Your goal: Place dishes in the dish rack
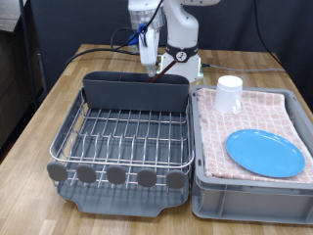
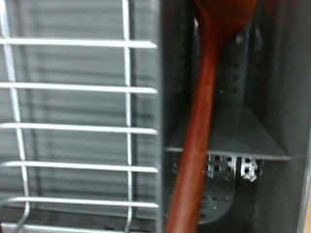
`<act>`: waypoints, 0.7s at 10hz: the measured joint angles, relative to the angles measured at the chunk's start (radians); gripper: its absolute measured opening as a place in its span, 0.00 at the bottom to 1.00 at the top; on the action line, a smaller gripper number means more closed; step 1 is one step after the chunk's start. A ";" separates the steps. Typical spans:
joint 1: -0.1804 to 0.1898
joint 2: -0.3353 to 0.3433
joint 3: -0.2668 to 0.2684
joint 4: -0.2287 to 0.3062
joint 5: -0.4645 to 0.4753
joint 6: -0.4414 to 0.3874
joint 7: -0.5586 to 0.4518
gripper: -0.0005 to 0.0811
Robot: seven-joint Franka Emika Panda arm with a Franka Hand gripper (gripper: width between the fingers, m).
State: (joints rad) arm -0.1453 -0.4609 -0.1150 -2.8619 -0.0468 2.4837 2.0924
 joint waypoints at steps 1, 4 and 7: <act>-0.017 -0.030 0.063 0.015 -0.051 -0.036 0.069 0.98; -0.001 -0.095 0.178 0.081 -0.077 -0.171 0.137 0.99; 0.095 -0.097 0.213 0.151 -0.070 -0.235 0.041 0.99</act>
State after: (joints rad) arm -0.0501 -0.5576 0.0981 -2.7106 -0.1172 2.2483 2.1332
